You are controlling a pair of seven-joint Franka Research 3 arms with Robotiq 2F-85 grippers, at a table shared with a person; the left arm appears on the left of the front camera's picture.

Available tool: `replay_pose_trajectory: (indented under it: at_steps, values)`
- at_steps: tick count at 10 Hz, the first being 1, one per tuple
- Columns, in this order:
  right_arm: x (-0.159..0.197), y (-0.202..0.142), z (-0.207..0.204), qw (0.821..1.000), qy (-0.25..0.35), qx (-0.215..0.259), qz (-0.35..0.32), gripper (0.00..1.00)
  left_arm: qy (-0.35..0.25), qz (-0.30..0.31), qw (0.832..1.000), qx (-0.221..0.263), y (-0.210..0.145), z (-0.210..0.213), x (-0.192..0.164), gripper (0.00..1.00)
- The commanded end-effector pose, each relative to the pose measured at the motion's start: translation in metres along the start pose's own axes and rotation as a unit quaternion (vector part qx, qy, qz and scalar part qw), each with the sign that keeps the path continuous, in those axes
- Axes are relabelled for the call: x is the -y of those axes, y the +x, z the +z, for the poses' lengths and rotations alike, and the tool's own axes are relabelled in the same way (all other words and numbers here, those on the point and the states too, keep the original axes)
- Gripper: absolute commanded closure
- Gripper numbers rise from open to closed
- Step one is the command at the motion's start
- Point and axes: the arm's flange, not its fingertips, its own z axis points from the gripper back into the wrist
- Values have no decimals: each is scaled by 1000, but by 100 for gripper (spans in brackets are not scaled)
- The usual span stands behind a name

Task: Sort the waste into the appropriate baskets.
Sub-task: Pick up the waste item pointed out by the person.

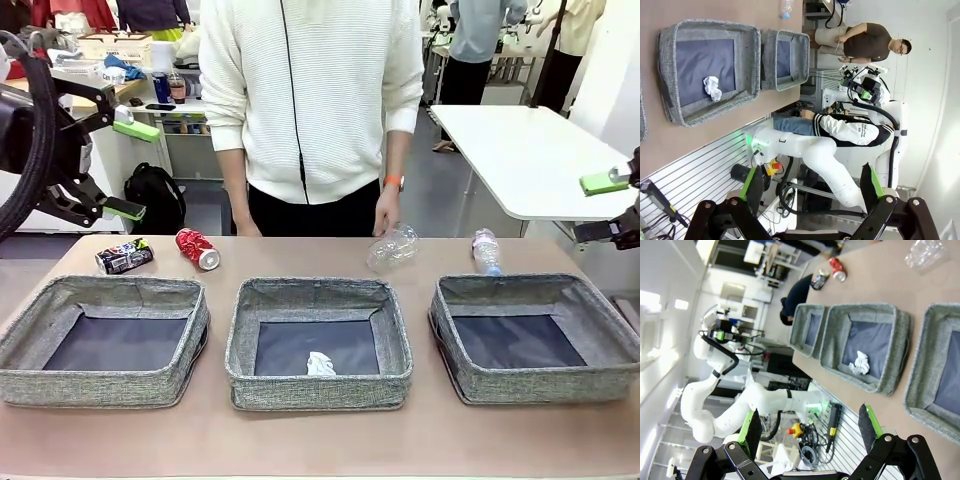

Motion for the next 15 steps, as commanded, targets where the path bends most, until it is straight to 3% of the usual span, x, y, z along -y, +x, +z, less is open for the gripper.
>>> replay_pose_trajectory:
  at_steps: [1, 11, 12, 13, 14, 15]
  values:
    - [-1, 3, -1, 1000, 11, 6, 15, 0, -10, -4, 1000, -3, 0, -1, 0, 0]
    - [0, 0, 0, 1000, 0, 0, 0, 0, -10, -4, 1000, -3, 0, -1, 0, 0]
    - [0, 10, -23, 983, -178, -39, 8, 0, -10, -4, 1000, -3, 0, -1, 0, 0]
    - [2, 28, -45, 936, -353, -7, 6, 0, -10, -4, 1000, -3, 0, -1, 0, 0]
    - [7, 46, -61, 881, -473, 0, 17, 0, -10, -4, 1000, -3, 0, -1, 0, 0]
    - [11, 63, -73, 830, -557, -2, 34, 0, -10, -4, 1000, -3, 0, -1, 0, 0]
